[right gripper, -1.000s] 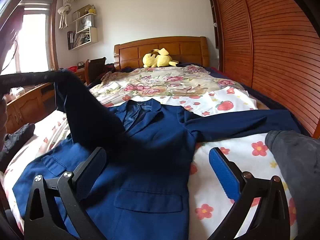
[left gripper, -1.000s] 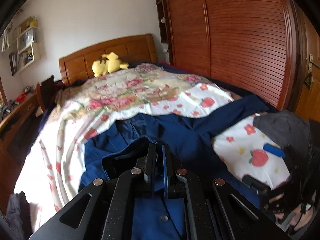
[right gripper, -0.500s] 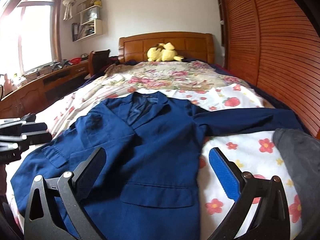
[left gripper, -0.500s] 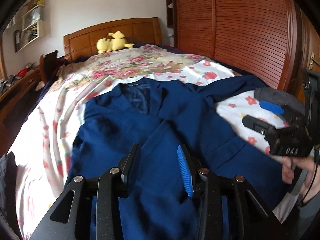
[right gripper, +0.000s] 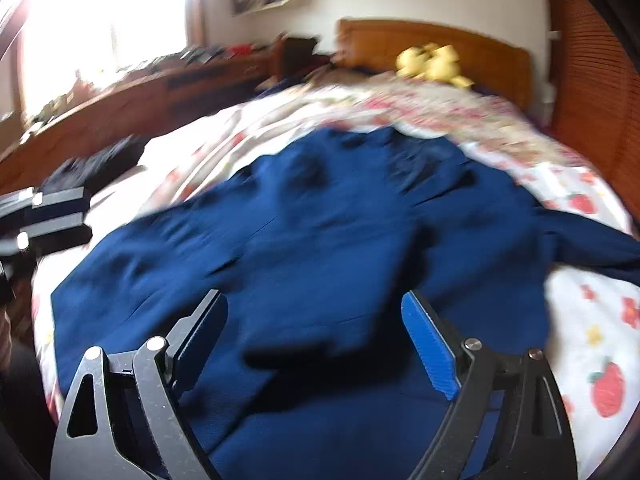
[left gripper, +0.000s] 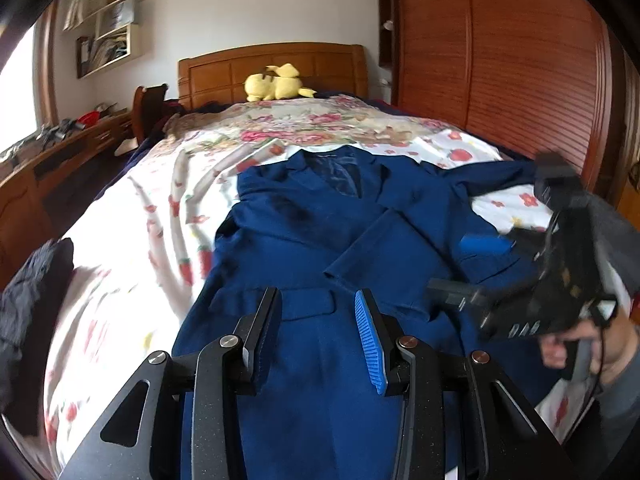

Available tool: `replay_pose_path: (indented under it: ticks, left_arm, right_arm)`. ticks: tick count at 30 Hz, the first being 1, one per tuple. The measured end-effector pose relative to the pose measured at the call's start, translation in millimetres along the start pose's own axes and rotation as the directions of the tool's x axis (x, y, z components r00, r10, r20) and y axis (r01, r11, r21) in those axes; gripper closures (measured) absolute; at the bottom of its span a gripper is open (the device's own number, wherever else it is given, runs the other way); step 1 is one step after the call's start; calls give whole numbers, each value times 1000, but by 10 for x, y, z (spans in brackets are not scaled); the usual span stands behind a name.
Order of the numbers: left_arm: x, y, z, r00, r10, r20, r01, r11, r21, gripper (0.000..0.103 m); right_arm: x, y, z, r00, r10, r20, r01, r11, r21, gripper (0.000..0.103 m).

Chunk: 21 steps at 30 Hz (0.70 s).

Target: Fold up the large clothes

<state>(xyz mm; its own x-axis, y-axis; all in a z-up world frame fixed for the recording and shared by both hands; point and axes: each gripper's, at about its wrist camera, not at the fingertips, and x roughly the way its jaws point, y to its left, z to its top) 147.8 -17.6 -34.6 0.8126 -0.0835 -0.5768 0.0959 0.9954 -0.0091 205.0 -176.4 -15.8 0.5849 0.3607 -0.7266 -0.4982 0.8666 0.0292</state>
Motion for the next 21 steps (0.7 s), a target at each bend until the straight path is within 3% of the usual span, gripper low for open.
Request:
replay_pose_path:
  ticks: [4, 7, 11, 16, 19, 21]
  left_arm:
    - [-87, 106, -96, 1000, -11, -10, 10, 999, -39, 64]
    - [-122, 138, -110, 1000, 9, -8, -9, 999, -40, 64]
    - [-145, 115, -156, 1000, 14, -12, -14, 999, -30, 64]
    - [-159, 108, -190, 1000, 7, -20, -7, 1000, -16, 64]
    - [-134, 142, -169, 1000, -1, -19, 1, 1000, -16, 64]
    - [-112, 149, -162, 1000, -7, -18, 7, 1000, -14, 64]
  right_arm:
    - [298, 185, -190, 993, 43, -113, -49, 998, -49, 23]
    - [372, 274, -255, 990, 17, -137, -30, 995, -98, 28]
    - [376, 202, -257, 990, 17, -137, -27, 997, -75, 40]
    - [394, 170, -222, 990, -27, -140, 19, 998, -60, 75]
    - [351, 131, -213, 991, -46, -127, 39, 998, -56, 89]
    - [238, 84, -195, 996, -45, -79, 42, 998, -37, 93]
